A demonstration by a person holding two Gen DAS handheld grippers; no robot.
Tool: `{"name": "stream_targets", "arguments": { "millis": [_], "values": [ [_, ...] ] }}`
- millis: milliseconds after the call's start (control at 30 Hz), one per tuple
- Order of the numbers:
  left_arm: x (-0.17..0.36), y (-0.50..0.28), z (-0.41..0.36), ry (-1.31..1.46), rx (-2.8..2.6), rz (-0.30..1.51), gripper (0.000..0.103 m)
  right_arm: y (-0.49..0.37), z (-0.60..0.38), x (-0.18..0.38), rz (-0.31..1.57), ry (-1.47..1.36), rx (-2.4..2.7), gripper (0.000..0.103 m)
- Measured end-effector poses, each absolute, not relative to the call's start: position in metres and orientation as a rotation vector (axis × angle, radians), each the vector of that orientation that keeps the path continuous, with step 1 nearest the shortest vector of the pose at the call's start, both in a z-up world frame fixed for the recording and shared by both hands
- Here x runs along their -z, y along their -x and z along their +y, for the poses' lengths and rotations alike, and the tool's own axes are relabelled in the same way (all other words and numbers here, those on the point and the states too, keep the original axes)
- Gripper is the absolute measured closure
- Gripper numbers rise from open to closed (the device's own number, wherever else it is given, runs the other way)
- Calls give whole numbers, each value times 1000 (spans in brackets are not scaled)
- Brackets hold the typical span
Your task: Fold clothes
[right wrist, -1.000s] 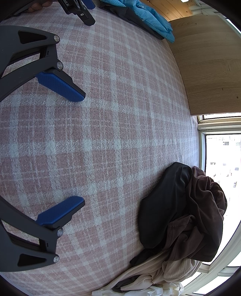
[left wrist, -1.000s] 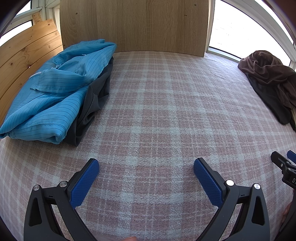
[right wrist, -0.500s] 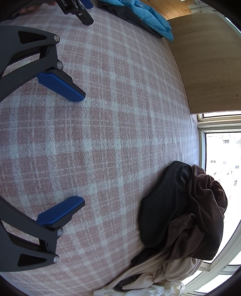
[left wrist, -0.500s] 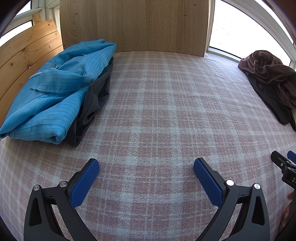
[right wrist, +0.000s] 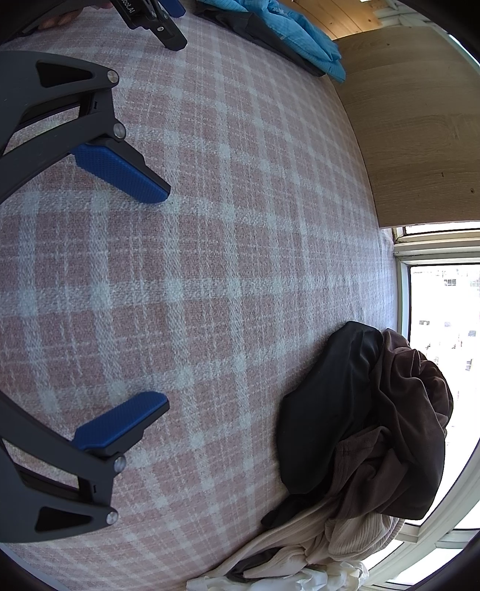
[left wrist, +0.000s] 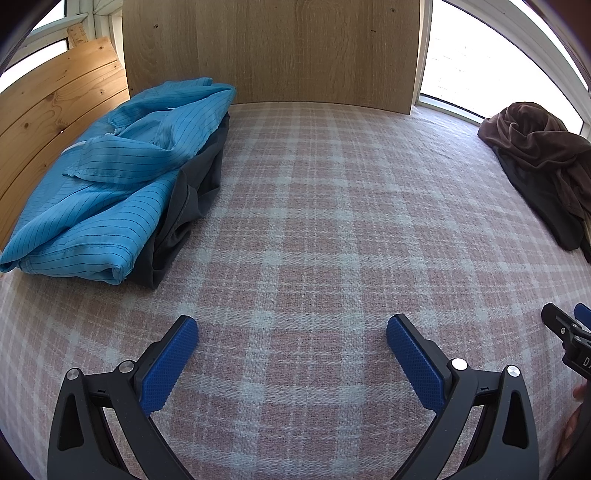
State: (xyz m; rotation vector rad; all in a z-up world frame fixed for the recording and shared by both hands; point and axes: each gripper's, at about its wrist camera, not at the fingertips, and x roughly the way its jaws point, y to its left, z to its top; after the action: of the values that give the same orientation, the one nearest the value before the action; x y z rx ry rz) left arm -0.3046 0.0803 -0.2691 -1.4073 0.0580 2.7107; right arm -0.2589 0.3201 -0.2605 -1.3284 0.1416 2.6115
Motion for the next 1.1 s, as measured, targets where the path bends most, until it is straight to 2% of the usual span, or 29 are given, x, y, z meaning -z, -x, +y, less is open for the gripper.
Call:
{"name": "stream_targets", "arguments": {
  "millis": [633,767,900,1100],
  "values": [
    [261,300,81,1392,-2711,89,1,254,321,253,176,1347,-2632,0],
    [222,283,85,1285,-2727,168,1,237,319,219,199,1315,-2661,0],
    [167,271,86,1222,-2639,107,1,216,320,171,195,1261,-2674,0],
    [93,258,100,1055,-2605,170,1,168,341,94,142,1110,-2631,0]
  ]
}}
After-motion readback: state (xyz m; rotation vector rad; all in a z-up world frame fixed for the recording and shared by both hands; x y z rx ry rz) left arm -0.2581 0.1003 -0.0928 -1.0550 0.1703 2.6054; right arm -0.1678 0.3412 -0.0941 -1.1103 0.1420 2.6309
